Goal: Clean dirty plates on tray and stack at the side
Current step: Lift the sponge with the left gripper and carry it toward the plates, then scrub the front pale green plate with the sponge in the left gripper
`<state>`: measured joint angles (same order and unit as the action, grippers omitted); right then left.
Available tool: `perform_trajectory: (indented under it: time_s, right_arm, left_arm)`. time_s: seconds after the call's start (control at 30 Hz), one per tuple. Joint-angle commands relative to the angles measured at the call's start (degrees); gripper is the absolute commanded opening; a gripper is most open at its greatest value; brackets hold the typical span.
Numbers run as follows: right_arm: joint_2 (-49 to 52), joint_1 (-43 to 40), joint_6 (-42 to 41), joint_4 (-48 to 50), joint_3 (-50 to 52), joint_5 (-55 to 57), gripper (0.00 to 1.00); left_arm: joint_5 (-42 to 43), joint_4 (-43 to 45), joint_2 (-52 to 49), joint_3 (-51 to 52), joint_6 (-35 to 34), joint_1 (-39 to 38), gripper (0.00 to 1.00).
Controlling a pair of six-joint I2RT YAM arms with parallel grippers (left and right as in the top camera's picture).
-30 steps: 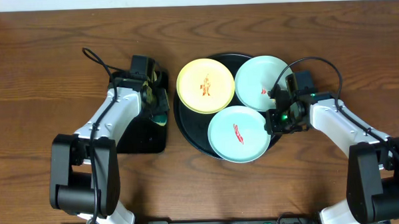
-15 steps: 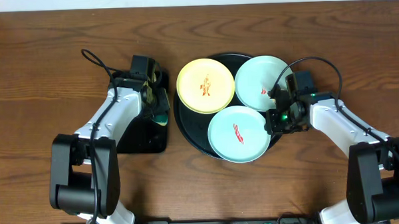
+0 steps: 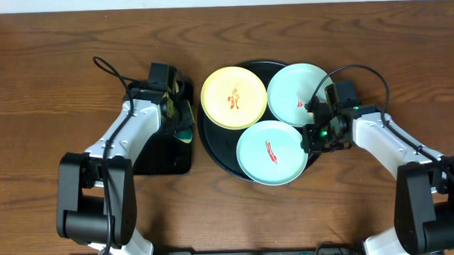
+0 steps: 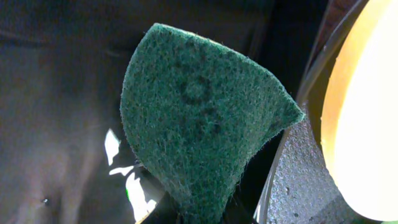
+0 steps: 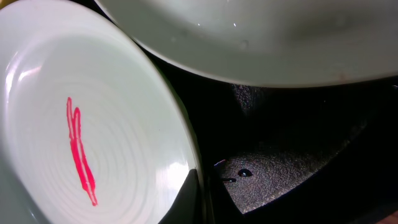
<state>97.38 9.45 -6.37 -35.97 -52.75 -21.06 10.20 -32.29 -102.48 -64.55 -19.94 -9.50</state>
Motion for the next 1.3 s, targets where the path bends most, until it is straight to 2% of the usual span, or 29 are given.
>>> perform_trajectory:
  time_s: [0.0, 0.33, 0.43, 0.63, 0.73, 0.87, 1.1, 1.27]
  right_arm:
    - [0.4, 0.4, -0.4, 0.0, -0.9, -0.4, 0.01]
    - [0.3, 0.4, -0.4, 0.0, -0.9, -0.4, 0.01]
    - [0.4, 0.4, -0.4, -0.1, -0.9, -0.4, 0.01]
    - [0.4, 0.4, -0.4, -0.1, -0.9, -0.4, 0.01]
    - [0.3, 0.4, -0.4, 0.0, -0.9, -0.4, 0.01]
    - [0.3, 0.4, -0.4, 0.5, -0.9, -0.4, 0.01]
    - [0.4, 0.4, -0.4, 0.9, -0.9, -0.4, 0.01]
    - [0.3, 0.4, -0.5, 0.8, -0.9, -0.4, 0.01]
  left_arm:
    - [1.4, 0.3, -0.3, 0.6, -1.0, -0.6, 0.07]
    - [1.2, 0.3, 0.0, 0.6, -0.3, -1.9, 0.07]
    - [-2.1, 0.0, 1.6, 0.4, 0.0, -1.5, 0.07]
    - [-5.3, -4.4, 7.2, -3.0, 6.1, -0.8, 0.07]
    - [-2.4, -8.1, 10.6, -6.6, 9.3, -1.6, 0.07]
    - [6.1, -7.5, 13.6, -7.8, 9.3, -4.6, 0.07]
    - [8.3, -5.1, 11.3, -7.8, -0.3, -14.4, 0.08]
    - [8.2, -1.2, 7.4, -7.8, -11.3, -21.2, 0.07]
